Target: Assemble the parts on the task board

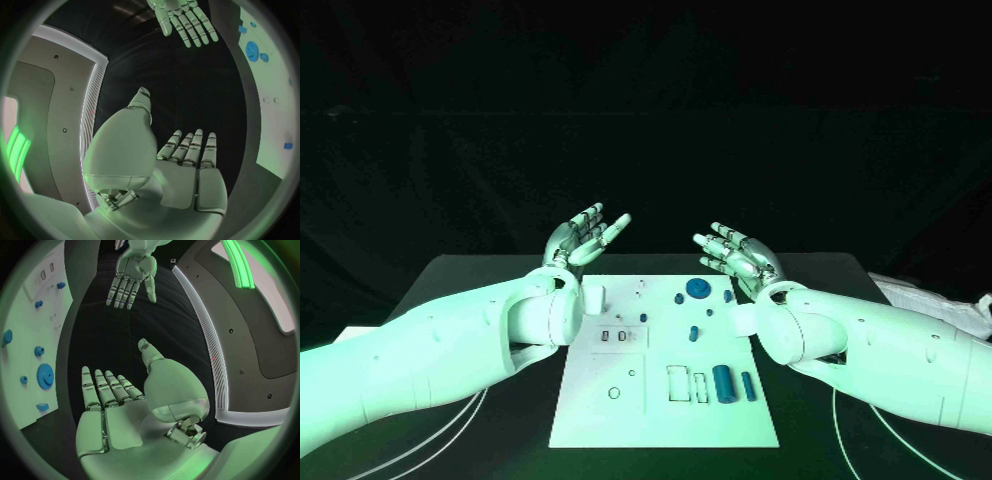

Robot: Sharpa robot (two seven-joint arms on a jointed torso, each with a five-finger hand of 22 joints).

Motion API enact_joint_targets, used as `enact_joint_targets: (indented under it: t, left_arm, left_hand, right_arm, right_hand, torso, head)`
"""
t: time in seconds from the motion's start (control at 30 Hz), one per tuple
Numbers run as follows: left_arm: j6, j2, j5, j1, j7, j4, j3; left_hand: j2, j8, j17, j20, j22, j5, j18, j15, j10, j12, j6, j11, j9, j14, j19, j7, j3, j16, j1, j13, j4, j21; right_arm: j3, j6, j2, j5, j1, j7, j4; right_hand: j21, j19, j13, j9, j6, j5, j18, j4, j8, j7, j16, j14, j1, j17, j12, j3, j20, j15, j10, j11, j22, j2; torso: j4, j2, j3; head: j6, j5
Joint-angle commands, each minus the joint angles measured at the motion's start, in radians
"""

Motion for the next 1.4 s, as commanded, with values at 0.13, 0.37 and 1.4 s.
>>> enact_joint_targets:
  t: [0.13,0.37,1.4]
  left_arm:
    - [0.066,0.002,0.01,0.002,0.006,-0.001,0.001]
    - [0.121,-0.027,0.007,0.002,0.045,-0.005,0.001]
    - [0.198,-0.227,0.021,0.014,0.023,0.3,0.002]
  left_hand:
    - [0.07,0.032,0.031,0.017,0.027,-0.003,0.009,0.026,0.193,0.029,0.17,0.038,0.018,0.251,0.172,0.113,0.033,0.055,0.069,0.018,0.0,0.053]
    - [0.128,0.109,0.059,0.008,0.081,-0.006,0.033,-0.005,0.646,0.112,0.554,0.017,0.05,0.577,0.594,0.104,0.026,0.142,0.101,0.045,-0.057,0.186]
    - [0.164,0.093,0.102,-0.052,0.079,-0.006,0.035,-0.065,0.807,0.09,0.668,-0.029,0.033,0.774,0.821,0.07,-0.004,0.153,0.111,0.039,-0.117,0.219]
  right_arm:
    - [0.0,0.252,0.012,-0.124,0.001,-0.105,-0.027]
    - [0.004,0.094,-0.004,-0.447,0.018,-0.067,-0.086]
    - [0.034,0.306,0.021,-1.403,0.124,-0.476,-0.124]
  right_hand:
    - [0.087,0.393,0.032,0.034,0.384,0.021,0.104,-0.093,0.058,0.117,0.077,0.527,0.15,0.032,0.077,0.032,0.007,-0.02,0.515,-0.011,0.036,0.013]
    - [0.116,0.498,0.026,0.039,0.644,0.013,0.118,-0.133,0.072,0.089,0.084,0.671,0.164,0.029,0.071,0.072,-0.015,-0.061,0.657,-0.048,0.031,0.007]
    - [0.462,0.979,0.029,0.038,0.804,-0.029,0.112,-0.148,0.037,0.014,0.411,1.175,0.124,0.268,0.03,0.176,-0.214,-0.228,0.873,-0.151,0.177,-0.106]
  torso:
    - [0.0,0.0,-0.0003]
    - [0.0097,0.027,0.0013]
    - [0.0237,0.158,0.0086]
  head:
    - [0.0,0.0]
    - [0.013,-0.011]
    - [0.058,-0.035]
